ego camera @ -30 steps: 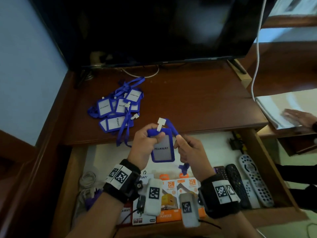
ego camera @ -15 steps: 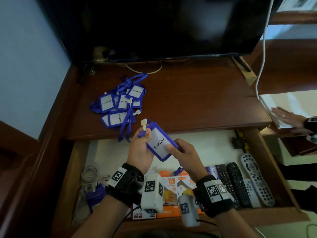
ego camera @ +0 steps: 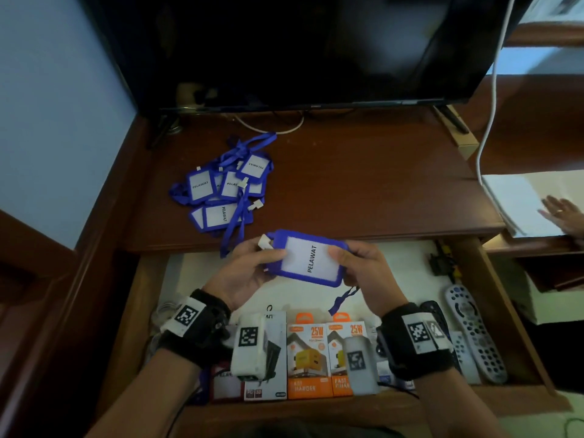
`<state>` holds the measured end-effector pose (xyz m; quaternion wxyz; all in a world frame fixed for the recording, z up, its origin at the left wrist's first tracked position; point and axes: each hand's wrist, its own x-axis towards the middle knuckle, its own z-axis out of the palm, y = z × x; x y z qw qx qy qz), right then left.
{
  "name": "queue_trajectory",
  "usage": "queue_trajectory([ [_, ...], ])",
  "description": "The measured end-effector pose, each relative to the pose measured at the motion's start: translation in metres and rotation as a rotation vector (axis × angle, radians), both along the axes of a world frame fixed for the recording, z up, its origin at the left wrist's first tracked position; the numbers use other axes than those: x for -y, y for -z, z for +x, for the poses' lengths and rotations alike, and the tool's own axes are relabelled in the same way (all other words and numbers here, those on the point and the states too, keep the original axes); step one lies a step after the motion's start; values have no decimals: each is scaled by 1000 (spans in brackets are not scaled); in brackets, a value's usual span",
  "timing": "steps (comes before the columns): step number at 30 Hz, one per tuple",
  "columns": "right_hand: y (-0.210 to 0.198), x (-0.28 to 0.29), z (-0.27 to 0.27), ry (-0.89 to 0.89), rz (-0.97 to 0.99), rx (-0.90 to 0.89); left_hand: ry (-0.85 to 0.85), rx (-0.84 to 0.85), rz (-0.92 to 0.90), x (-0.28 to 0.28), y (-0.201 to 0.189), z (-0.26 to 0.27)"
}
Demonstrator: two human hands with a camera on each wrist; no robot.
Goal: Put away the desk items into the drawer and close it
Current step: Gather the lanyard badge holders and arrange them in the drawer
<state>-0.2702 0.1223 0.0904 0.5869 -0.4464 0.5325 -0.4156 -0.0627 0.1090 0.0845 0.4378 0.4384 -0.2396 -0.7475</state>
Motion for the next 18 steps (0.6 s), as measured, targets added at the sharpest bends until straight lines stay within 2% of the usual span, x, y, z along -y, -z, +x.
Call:
queue_trajectory([
  [2,-4,0,-3,-25,13,8,173,167,-57,1,-1,10],
  [5,-8,-1,-3,-29,46,63,367,510,-204,3,-7,20],
  [7,-9,-3,-2,-17,62,100,498,646,-302,3,-12,21],
  [9,-10,-3,-2,-1,81,128,589,662,-343,1,-14,19],
  [13,-8,-2,-3,74,108,167,612,627,-340,-1,-11,14],
  [18,-3,-6,1,114,135,84,466,687,-297,-7,0,5],
])
